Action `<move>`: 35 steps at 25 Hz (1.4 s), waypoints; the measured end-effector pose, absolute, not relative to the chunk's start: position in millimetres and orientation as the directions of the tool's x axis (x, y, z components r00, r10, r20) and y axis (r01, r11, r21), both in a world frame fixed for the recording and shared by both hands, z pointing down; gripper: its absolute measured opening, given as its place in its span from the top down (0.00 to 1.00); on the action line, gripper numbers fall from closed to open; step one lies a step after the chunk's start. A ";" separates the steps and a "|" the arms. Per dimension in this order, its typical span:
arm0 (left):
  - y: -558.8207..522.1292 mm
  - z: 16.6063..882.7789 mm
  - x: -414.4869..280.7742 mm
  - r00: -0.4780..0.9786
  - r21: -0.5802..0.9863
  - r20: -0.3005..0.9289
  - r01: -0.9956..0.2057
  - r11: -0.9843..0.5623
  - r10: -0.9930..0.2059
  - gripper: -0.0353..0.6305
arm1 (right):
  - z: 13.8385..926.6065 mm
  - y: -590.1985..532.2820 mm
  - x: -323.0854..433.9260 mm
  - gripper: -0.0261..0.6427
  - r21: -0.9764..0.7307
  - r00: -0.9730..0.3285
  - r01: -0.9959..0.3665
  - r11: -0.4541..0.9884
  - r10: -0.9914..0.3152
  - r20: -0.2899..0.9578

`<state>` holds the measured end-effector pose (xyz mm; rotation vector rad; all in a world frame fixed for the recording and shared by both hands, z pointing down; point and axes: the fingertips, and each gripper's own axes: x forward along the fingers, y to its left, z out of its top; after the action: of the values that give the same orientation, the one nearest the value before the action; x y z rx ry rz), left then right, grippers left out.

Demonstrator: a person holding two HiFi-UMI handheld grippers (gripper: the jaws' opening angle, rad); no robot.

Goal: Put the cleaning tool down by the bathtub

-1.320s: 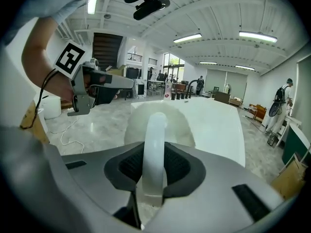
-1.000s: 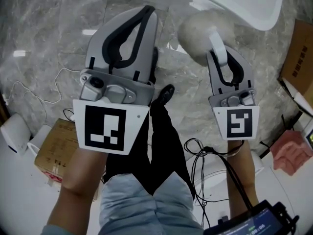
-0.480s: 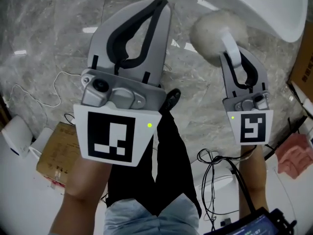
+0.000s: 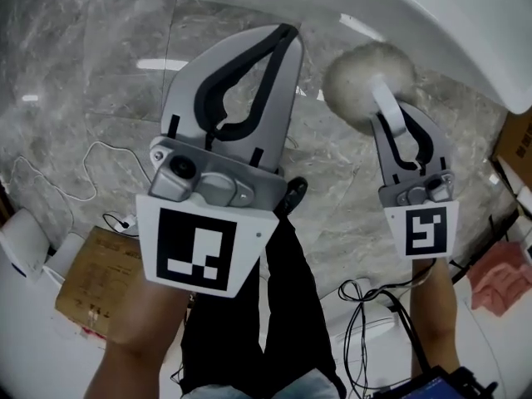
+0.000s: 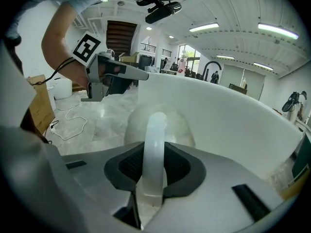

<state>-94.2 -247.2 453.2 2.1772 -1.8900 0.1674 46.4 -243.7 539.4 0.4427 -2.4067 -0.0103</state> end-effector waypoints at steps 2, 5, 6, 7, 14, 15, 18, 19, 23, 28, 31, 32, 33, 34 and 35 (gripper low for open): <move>-248.2 464.1 -93.3 0.158 0.110 0.253 -0.985 -0.134 -0.955 0.93 | 550.6 -244.3 46.5 0.81 0.126 -0.710 -0.298 0.946 -0.308 0.634; -247.8 478.3 -94.6 0.154 0.101 0.268 -0.986 -0.132 -0.951 0.93 | 565.8 -244.1 47.2 0.81 0.126 -0.705 -0.278 0.952 -0.291 0.646; -247.6 482.7 -95.5 0.153 0.098 0.272 -0.987 -0.130 -0.950 0.93 | 570.9 -244.1 47.3 0.81 0.125 -0.704 -0.272 0.954 -0.286 0.650; -247.3 487.0 -96.4 0.151 0.097 0.275 -0.987 -0.129 -0.949 0.93 | 576.0 -244.2 47.0 0.81 0.124 -0.704 -0.265 0.956 -0.280 0.653; -245.6 512.4 -103.7 0.142 0.079 0.273 -0.989 -0.125 -0.952 0.93 | 607.0 -245.7 40.2 0.81 0.129 -0.697 -0.201 0.971 -0.234 0.678; -245.8 515.7 -105.6 0.139 0.075 0.271 -0.990 -0.123 -0.952 0.93 | 610.7 -245.8 38.6 0.81 0.128 -0.697 -0.192 0.973 -0.227 0.680; -247.5 526.9 -111.7 0.132 0.058 0.274 -0.991 -0.120 -0.953 0.93 | 622.7 -246.8 34.6 0.81 0.126 -0.693 -0.166 0.978 -0.207 0.690; -248.0 530.3 -113.9 0.130 0.055 0.277 -0.991 -0.119 -0.952 0.93 | 626.6 -247.5 33.1 0.81 0.125 -0.694 -0.160 0.979 -0.201 0.691; -249.8 540.1 -122.1 0.119 0.049 0.276 -0.993 -0.109 -0.954 0.93 | 644.7 -249.5 29.5 0.81 0.123 -0.690 -0.126 0.984 -0.177 0.702; -252.0 549.8 -124.6 0.124 0.045 0.278 -0.992 -0.116 -0.953 0.93 | 668.4 -251.7 33.2 0.81 0.111 -0.671 -0.107 0.988 -0.154 0.725; -254.1 553.5 -124.4 0.122 0.046 0.275 -0.992 -0.114 -0.954 0.93 | 680.7 -253.5 34.7 0.81 0.106 -0.664 -0.103 0.989 -0.148 0.733; -254.6 554.5 -123.6 0.122 0.049 0.274 -0.992 -0.113 -0.954 0.93 | 684.1 -254.0 35.2 0.81 0.106 -0.663 -0.099 0.989 -0.145 0.735; -255.1 555.6 -122.5 0.123 0.051 0.273 -0.992 -0.114 -0.954 0.93 | 687.3 -254.7 35.9 0.81 0.106 -0.661 -0.095 0.990 -0.142 0.737; -255.5 557.0 -121.4 0.126 0.052 0.273 -0.992 -0.116 -0.954 0.93 | 690.4 -255.5 36.4 0.81 0.106 -0.659 -0.092 0.990 -0.140 0.739; -255.8 558.7 -120.6 0.128 0.052 0.274 -0.992 -0.118 -0.953 0.93 | 693.2 -256.7 36.4 0.81 0.105 -0.658 -0.090 0.990 -0.139 0.740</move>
<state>-120.6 -255.8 558.7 2.1815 -1.9221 0.2538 36.4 -256.7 693.2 0.1587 -2.2926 -0.0746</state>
